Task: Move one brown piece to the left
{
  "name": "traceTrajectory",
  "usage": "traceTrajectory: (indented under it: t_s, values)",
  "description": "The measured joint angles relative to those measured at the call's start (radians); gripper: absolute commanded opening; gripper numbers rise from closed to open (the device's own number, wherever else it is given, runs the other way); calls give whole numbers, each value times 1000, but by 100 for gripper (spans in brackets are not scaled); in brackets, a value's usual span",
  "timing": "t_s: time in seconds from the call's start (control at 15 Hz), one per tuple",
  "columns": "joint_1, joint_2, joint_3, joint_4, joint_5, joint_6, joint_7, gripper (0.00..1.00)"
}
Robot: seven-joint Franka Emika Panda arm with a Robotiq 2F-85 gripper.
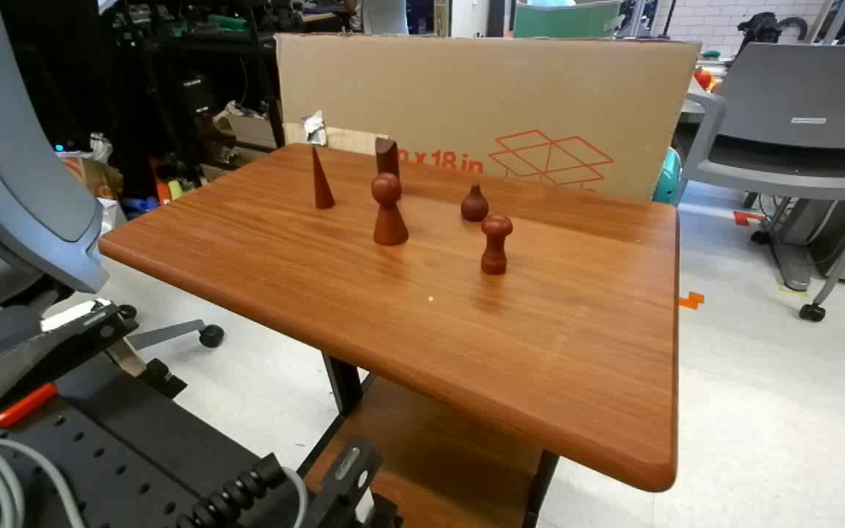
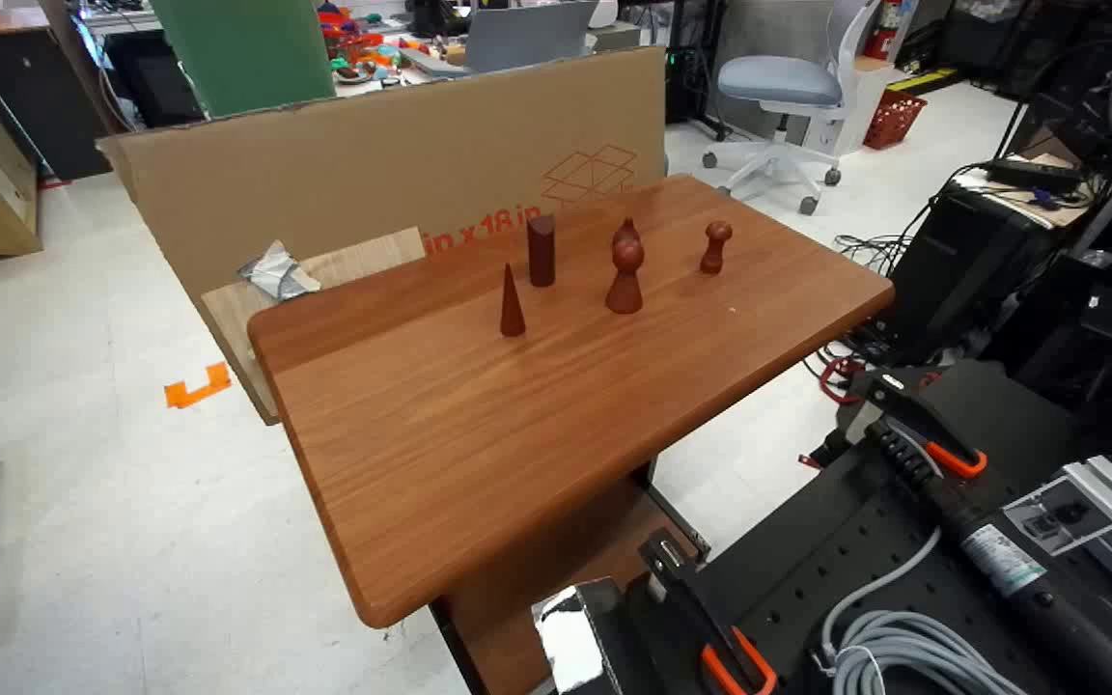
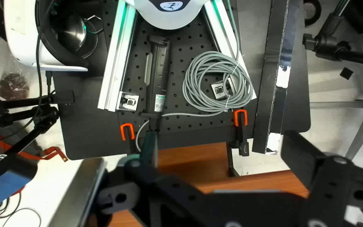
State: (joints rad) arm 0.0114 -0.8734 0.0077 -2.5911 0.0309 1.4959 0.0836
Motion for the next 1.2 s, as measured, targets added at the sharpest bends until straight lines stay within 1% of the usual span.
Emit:
traceTrajectory:
  t_s: [0.67,0.8,0.87,1.0,1.2]
  values:
    - [0,0,0,1,0,0,0,100]
    - [-2,8,0,-3,0,19,7,100]
    - [-6,22,0,-7,-1,43,16,100]
    - [-23,74,-1,-15,-3,131,31,100]
    - [-52,193,-2,-15,-3,280,38,100]
